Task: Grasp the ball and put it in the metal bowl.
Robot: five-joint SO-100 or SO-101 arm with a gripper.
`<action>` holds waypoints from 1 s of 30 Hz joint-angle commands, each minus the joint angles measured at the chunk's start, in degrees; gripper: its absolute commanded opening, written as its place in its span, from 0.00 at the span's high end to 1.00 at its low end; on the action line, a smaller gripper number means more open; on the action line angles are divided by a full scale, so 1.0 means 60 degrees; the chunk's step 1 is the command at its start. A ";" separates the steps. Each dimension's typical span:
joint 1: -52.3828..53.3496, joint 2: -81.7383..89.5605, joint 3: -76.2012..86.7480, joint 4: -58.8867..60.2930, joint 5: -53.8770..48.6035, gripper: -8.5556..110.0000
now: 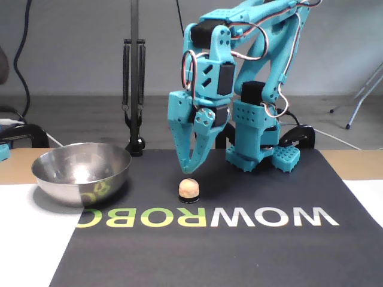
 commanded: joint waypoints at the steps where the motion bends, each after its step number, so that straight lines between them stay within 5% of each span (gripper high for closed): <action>1: -0.0015 0.0117 0.0015 -0.0029 -0.0015 0.93; 12: -0.0029 0.0117 0.0029 0.0015 0.0000 0.91; 19: -0.0015 0.0117 0.0015 0.0000 -0.0015 0.49; 30: -0.0015 0.0117 0.0015 -0.0059 -0.0015 0.47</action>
